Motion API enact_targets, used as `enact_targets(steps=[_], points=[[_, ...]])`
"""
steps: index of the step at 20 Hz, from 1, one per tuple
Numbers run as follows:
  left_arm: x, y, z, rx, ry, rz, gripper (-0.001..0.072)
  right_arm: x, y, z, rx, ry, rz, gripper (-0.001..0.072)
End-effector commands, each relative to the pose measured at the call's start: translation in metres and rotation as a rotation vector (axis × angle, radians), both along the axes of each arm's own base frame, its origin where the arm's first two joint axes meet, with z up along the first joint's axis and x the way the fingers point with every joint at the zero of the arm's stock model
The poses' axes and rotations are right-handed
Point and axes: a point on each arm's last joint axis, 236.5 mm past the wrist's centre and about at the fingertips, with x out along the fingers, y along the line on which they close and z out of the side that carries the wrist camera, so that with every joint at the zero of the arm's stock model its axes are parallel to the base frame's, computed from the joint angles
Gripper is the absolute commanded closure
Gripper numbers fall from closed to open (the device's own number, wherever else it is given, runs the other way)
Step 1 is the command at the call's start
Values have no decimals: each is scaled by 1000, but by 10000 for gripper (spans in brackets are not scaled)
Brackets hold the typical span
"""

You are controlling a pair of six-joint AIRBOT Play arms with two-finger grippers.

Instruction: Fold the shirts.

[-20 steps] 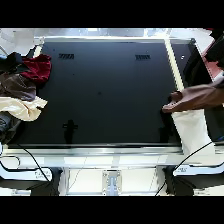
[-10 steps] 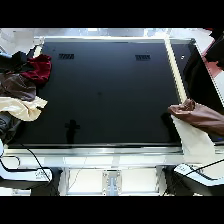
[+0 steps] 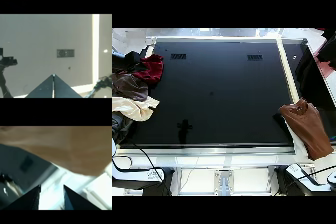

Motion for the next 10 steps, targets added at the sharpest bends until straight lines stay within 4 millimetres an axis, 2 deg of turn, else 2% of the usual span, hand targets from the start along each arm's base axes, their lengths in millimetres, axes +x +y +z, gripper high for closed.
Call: enact_targets(steps=[1, 2, 3, 4, 5, 6, 7, 8, 10], points=[[0, 0, 0, 0, 0, -1, 695, 65, 17, 107, -101, -401, 84, 374], [0, 0, 0, 0, 0, -1, 695, 92, 40, 147, -89, -584, 157, 375], [0, 0, 0, 0, 0, -1, 695, 115, 74, 188, -69, -768, 271, 374], [0, 0, 0, 0, 0, -1, 695, 128, 110, 218, -54, -912, 393, 375], [0, 0, 0, 0, 0, -1, 695, 136, 147, 238, -54, -1012, 527, 375], [0, 0, 0, 0, 0, -1, 695, 141, 179, 243, -69, -1056, 647, 375], [0, 0, 0, 0, 0, -1, 695, 144, 208, 241, -64, -1066, 752, 375], [0, 0, 0, 0, 0, -1, 695, 147, 236, 232, -63, -1050, 848, 375], [0, 0, 0, 0, 0, -1, 695, 156, 274, 206, -104, -973, 973, 375]])
